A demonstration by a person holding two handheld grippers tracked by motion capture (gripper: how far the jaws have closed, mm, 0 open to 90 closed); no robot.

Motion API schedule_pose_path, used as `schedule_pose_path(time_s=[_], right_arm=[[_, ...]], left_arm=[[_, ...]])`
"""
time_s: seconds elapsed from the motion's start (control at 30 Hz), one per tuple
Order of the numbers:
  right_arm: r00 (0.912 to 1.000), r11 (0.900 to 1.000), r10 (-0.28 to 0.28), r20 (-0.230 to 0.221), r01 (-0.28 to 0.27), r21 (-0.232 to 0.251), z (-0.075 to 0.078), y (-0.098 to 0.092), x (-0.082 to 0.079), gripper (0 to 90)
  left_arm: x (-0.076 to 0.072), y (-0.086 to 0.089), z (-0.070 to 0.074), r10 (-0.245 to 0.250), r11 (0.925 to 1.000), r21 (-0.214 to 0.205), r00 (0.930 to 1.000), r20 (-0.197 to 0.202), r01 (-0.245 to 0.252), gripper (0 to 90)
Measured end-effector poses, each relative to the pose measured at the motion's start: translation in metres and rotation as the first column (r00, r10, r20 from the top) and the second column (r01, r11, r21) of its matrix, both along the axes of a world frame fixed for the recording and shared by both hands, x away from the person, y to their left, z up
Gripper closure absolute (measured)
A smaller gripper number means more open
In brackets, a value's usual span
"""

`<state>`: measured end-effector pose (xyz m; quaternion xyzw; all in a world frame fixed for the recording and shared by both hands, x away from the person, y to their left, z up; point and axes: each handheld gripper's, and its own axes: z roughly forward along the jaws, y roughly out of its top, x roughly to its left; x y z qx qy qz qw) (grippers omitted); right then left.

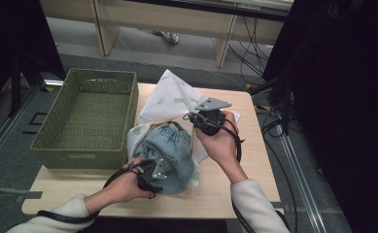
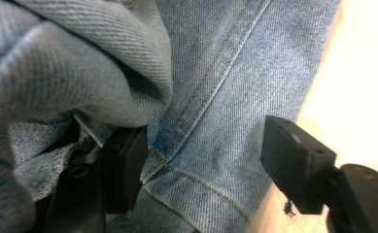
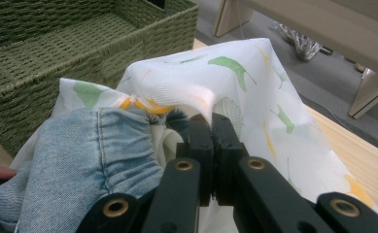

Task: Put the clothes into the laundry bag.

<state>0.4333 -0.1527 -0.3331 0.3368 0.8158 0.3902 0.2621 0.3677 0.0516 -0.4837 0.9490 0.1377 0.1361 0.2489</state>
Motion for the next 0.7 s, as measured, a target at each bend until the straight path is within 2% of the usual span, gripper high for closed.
schedule_pose_path(time_s=[0.13, 0.2, 0.33, 0.37, 0.43, 0.57, 0.7], right_arm=[[1.0000, 1.0000, 0.005, -0.003, -0.005, -0.001, -0.0008, 0.0004, 0.0005, 90.0], [1.0000, 1.0000, 0.005, -0.001, -0.005, 0.000, -0.0009, 0.0006, 0.0003, 90.0], [1.0000, 1.0000, 0.005, -0.003, -0.005, 0.000, -0.0010, 0.0009, 0.0003, 90.0], [1.0000, 1.0000, 0.003, -0.004, -0.003, -0.003, -0.0011, 0.0009, 0.0001, 90.0], [1.0000, 1.0000, 0.004, -0.005, -0.004, -0.002, -0.0013, 0.0014, -0.0001, 90.0], [1.0000, 1.0000, 0.003, -0.009, -0.003, -0.003, -0.0018, 0.0023, -0.0003, 90.0], [0.9999, 1.0000, 0.003, -0.011, -0.003, -0.001, -0.0023, 0.0036, -0.0008, 90.0]], left_arm=[[0.0039, 0.0007, -0.0023, 0.013, 0.9999, -0.010, 0.9997, -0.023, -0.013, 48.3], [0.0040, -0.0001, -0.0043, 0.000, 1.0000, 0.001, 0.9997, -0.024, 0.000, 53.5], [0.0037, -0.0015, -0.0040, -0.002, 0.9999, 0.011, 0.9998, -0.021, 0.002, 56.6], [0.0035, -0.0016, -0.0041, 0.000, 1.0000, 0.007, 0.9995, -0.032, 0.000, 58.3], [0.0031, -0.0016, -0.0046, 0.003, 1.0000, -0.001, 0.9986, -0.052, -0.003, 66.3], [0.0032, -0.0023, -0.0047, 0.004, 1.0000, -0.007, 0.9969, -0.078, -0.004, 75.3], [0.0012, -0.0046, -0.0045, 0.010, 0.9999, -0.002, 0.9967, -0.081, -0.011, 83.4]])
